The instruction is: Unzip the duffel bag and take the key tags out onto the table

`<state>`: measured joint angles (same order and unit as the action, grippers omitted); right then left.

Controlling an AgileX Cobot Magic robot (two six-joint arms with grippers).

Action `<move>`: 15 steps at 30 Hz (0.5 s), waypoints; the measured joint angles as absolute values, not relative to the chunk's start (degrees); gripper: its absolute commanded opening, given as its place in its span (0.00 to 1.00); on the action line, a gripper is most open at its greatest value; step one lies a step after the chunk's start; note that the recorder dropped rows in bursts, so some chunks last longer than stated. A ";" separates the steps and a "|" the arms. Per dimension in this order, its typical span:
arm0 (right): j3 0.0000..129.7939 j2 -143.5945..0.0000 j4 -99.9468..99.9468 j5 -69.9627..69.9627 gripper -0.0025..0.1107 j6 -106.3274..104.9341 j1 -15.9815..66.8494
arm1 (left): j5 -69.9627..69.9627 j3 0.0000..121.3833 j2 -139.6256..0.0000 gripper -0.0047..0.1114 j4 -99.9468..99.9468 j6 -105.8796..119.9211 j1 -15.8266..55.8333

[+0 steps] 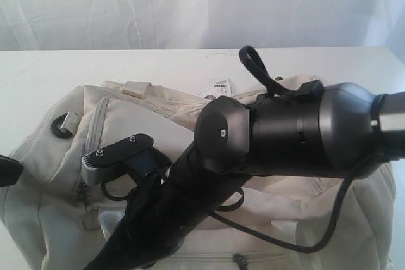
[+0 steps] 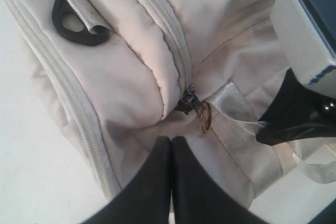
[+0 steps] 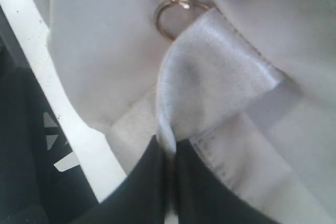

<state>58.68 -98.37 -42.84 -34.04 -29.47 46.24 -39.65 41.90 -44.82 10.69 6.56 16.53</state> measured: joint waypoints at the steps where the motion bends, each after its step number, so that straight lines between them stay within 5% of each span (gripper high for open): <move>1: 58.68 -97.76 -42.84 -34.62 0.02 -29.20 46.24 | -39.65 41.90 -44.82 0.04 10.69 6.56 16.53; 15: 58.68 -77.68 -27.18 -38.13 0.02 -13.46 46.24 | -39.65 41.90 -44.82 0.04 10.69 6.56 16.53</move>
<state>58.68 -77.68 -27.18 -38.13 -13.46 46.24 -39.65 41.90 -44.82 10.69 6.56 16.53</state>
